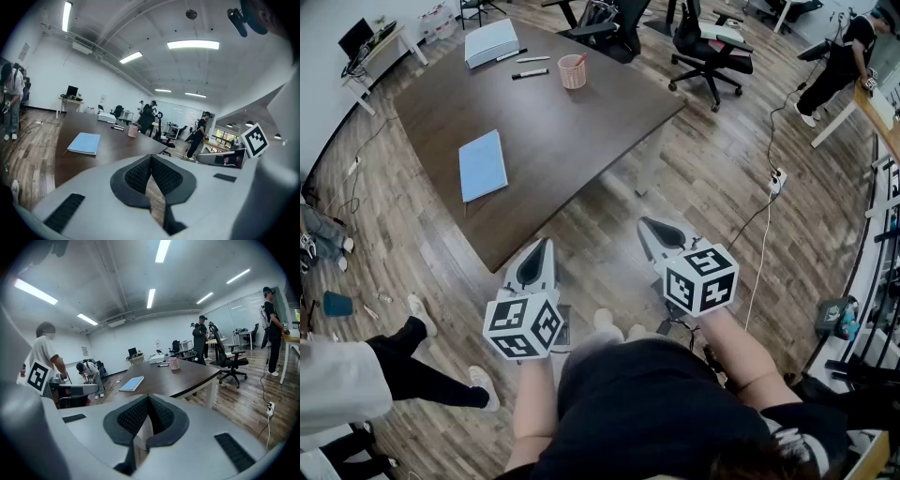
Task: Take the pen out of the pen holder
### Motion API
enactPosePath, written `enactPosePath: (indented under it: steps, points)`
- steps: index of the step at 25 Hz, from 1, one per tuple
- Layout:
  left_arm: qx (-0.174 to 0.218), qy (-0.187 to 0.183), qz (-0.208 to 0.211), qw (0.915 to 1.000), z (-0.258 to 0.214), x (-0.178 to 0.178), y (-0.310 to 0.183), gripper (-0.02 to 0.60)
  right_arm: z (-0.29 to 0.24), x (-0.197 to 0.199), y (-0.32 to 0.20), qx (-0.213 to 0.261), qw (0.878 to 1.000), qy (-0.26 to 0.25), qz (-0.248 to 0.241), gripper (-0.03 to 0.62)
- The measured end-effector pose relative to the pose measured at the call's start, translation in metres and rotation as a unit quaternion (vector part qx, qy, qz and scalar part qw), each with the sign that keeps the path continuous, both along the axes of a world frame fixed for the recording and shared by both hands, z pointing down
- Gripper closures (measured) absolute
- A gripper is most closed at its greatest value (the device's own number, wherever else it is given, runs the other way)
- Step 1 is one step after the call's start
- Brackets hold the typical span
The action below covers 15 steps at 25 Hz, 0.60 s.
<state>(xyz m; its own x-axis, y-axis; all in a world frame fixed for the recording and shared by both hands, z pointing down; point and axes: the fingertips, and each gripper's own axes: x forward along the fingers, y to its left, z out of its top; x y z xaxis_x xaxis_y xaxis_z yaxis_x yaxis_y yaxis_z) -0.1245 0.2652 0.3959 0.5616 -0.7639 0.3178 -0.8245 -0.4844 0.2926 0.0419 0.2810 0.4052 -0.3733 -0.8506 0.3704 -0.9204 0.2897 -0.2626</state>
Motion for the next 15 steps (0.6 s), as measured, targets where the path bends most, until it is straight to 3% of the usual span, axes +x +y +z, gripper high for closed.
enactPosePath:
  steps: [15]
  points:
    - [-0.010, 0.002, 0.004, 0.9999, 0.016, -0.041, -0.036, 0.552, 0.009, -0.041, -0.045, -0.015, 1.000, -0.006, -0.008, 0.576]
